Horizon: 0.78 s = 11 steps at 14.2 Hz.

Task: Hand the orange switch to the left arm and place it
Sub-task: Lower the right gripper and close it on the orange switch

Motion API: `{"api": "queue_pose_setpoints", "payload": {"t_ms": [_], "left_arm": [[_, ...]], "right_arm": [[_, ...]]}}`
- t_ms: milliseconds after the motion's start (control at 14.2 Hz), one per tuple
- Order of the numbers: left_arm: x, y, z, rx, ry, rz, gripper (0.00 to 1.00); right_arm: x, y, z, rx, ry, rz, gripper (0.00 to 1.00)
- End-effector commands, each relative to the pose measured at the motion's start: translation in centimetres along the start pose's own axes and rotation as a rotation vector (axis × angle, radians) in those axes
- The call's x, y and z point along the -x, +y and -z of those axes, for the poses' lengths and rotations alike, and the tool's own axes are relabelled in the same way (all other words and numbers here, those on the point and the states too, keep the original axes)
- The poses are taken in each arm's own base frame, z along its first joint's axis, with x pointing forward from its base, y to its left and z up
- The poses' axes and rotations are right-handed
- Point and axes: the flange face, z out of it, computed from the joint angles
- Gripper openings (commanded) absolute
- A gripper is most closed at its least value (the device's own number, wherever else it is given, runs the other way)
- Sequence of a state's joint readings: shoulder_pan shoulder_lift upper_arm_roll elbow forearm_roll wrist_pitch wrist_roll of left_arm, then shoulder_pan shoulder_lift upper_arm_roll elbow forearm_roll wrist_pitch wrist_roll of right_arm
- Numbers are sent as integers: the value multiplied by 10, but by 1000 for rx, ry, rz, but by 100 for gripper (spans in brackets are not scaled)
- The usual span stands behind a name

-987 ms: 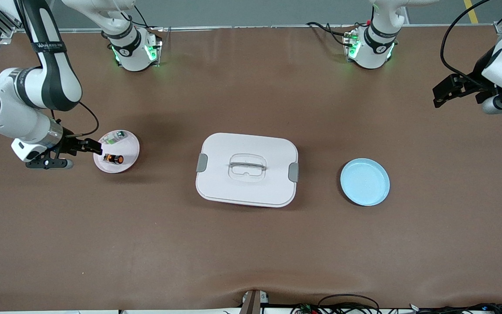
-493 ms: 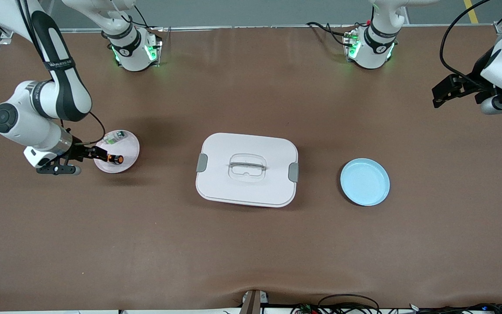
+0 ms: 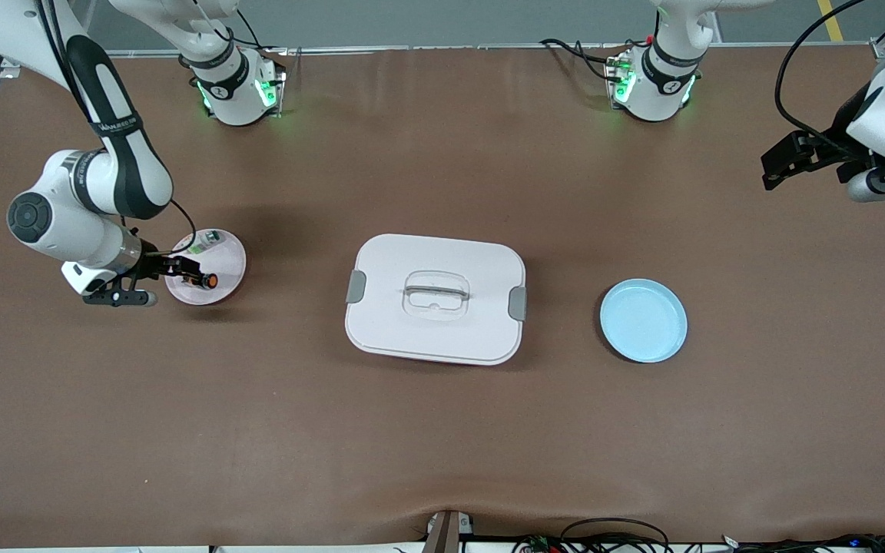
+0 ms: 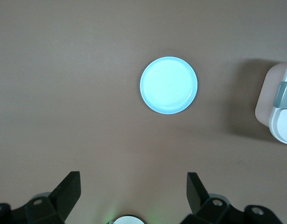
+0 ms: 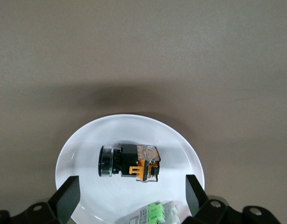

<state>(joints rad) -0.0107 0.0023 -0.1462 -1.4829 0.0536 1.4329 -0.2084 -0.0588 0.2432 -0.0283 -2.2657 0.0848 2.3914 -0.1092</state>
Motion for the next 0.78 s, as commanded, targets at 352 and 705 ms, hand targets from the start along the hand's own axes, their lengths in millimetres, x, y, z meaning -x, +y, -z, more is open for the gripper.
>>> {"api": "queue_pose_setpoints", "payload": {"t_ms": [352, 705], "left_arm": [[2, 0, 4, 17, 1, -21, 100], [1, 3, 4, 18, 6, -26, 100]], "right_arm": [[1, 5, -26, -44, -4, -58, 100], [7, 6, -43, -37, -2, -61, 100]]}}
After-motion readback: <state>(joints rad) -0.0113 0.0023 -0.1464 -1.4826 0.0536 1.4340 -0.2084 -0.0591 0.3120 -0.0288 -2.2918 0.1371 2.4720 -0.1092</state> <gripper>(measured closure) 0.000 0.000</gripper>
